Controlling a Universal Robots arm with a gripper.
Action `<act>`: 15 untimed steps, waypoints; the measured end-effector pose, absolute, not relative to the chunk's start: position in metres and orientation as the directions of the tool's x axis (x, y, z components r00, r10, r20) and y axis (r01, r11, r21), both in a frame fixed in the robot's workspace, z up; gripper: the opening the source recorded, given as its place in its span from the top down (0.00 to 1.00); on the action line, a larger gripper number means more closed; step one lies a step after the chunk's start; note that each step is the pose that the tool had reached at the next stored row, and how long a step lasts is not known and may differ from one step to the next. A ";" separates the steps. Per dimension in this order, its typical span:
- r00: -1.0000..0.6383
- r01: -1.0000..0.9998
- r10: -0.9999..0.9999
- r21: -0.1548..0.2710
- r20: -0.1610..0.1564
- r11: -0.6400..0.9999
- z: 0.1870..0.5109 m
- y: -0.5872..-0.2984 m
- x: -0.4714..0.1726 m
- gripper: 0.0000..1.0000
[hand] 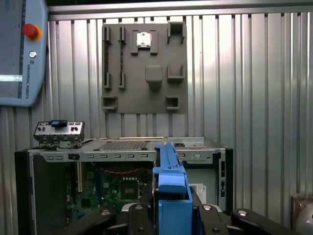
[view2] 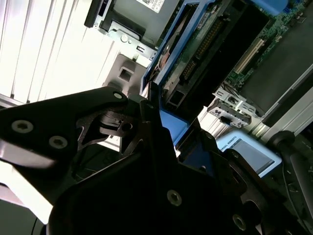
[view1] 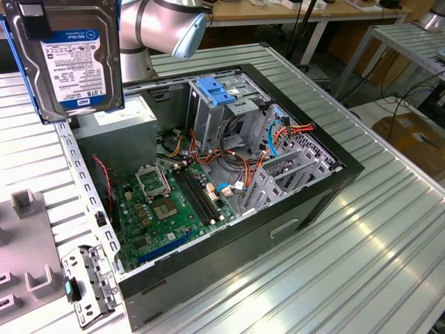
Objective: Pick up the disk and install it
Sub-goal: 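Pick up the disk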
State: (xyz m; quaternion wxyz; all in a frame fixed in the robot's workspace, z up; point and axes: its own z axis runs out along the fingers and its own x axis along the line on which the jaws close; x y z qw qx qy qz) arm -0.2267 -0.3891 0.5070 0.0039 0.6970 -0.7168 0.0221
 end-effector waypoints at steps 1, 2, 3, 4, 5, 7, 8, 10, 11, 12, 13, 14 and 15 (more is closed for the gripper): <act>-0.028 -0.999 -0.999 -0.026 0.036 0.027 0.507 -0.389 -0.225 0.63; -0.028 -0.999 -0.999 -0.026 0.036 0.028 0.507 -0.389 -0.224 0.63; -0.028 -0.999 -0.999 -0.026 0.036 0.027 0.507 -0.389 -0.222 0.63; -0.028 -0.999 -0.999 -0.026 0.036 0.028 0.507 -0.389 -0.221 0.63; -0.028 -0.999 -0.999 -0.026 0.036 0.027 0.507 -0.389 -0.219 0.63; -0.028 -0.999 -0.999 -0.026 0.036 0.027 0.507 -0.389 -0.214 0.63; -0.028 -0.999 -0.999 -0.026 0.036 0.027 0.507 -0.389 -0.212 0.63; -0.028 -0.999 -0.999 -0.026 0.036 0.028 0.507 -0.389 -0.209 0.63; -0.028 -0.999 -0.999 -0.026 0.036 0.027 0.507 -0.389 -0.207 0.63; -0.028 -0.999 -0.999 -0.026 0.036 0.027 0.507 -0.389 -0.206 0.63; -0.028 -0.999 -0.999 -0.026 0.036 0.028 0.507 -0.389 -0.206 0.63; -0.028 -0.999 -0.999 -0.026 0.036 0.028 0.507 -0.389 -0.204 0.63; -0.028 -0.999 -0.999 -0.026 0.037 0.028 0.507 -0.389 -0.203 0.63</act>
